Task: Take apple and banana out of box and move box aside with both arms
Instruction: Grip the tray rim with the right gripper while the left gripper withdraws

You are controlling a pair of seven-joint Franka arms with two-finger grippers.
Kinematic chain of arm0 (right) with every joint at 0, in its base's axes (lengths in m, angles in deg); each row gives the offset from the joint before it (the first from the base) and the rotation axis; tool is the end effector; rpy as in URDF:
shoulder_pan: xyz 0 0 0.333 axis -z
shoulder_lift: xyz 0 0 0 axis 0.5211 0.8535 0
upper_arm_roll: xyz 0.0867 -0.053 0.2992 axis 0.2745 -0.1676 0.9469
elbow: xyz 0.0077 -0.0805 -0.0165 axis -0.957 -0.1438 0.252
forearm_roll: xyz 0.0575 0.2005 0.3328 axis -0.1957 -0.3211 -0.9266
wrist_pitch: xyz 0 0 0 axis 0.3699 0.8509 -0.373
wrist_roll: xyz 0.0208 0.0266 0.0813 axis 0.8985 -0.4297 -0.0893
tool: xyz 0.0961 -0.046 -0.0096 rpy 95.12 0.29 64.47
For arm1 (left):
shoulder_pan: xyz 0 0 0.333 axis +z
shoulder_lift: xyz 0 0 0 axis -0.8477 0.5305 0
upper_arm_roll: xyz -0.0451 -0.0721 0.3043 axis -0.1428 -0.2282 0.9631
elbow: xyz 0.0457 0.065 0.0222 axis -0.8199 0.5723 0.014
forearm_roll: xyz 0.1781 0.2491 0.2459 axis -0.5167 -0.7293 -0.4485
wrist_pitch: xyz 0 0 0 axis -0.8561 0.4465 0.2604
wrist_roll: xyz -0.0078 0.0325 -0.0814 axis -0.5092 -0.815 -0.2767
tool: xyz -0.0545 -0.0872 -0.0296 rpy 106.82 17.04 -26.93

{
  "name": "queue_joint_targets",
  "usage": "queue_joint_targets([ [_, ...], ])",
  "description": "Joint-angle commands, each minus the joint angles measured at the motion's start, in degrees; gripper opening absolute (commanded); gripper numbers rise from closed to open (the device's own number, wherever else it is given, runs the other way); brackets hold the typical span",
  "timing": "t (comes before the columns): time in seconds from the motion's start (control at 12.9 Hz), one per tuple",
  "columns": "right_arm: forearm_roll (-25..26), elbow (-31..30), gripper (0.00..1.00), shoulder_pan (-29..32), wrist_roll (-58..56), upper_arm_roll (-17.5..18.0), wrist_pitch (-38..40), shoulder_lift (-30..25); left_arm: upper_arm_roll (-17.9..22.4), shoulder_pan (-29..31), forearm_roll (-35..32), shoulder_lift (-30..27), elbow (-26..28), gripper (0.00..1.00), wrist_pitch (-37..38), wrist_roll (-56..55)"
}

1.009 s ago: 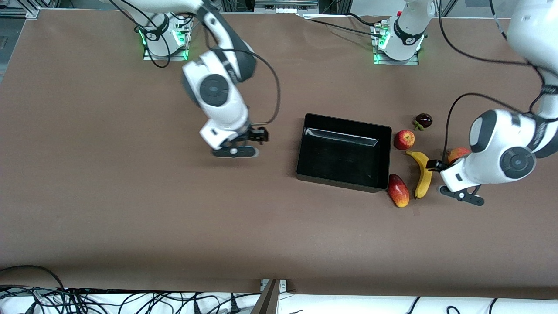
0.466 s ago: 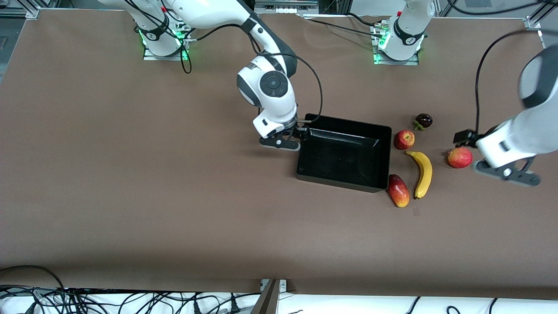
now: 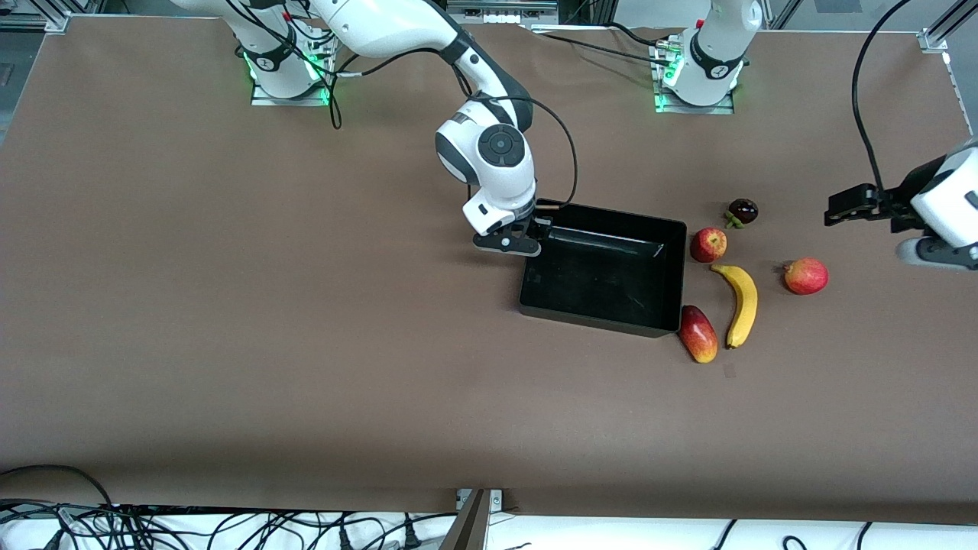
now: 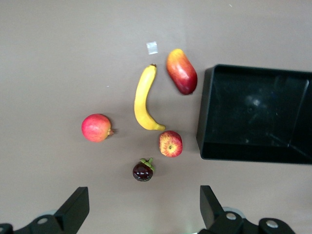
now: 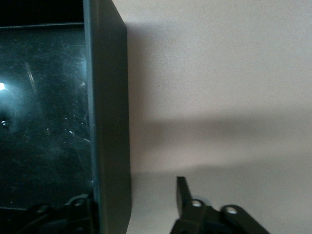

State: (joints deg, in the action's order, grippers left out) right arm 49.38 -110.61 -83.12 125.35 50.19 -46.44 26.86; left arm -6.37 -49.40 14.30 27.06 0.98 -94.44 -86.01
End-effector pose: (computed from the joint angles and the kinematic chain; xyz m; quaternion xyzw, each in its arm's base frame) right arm 0.4669 0.5710 0.2299 -0.9942 0.0876 -0.0084 0.0624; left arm 0.6012 0.0052 0.5828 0.9974 -0.0228 -0.0680 0.0018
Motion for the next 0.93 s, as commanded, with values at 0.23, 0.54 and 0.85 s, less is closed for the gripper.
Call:
queue_joint_targets([
  [0.23,0.3,1.5,0.00,-0.1,-3.5,-1.1,0.4,0.6,11.5,-10.0,1.1,-13.1,19.6,1.00,-14.5,-4.7],
  [0.54,0.4,1.5,0.00,2.5,-5.4,-1.6,1.9,-2.0,10.6,-10.1,1.1,-12.9,18.7,1.00,-13.9,-5.2],
  [0.85,-0.6,1.5,0.00,11.8,-20.1,-1.6,12.1,-8.3,10.0,-10.0,0.5,-12.9,18.6,1.00,-12.9,-5.6],
])
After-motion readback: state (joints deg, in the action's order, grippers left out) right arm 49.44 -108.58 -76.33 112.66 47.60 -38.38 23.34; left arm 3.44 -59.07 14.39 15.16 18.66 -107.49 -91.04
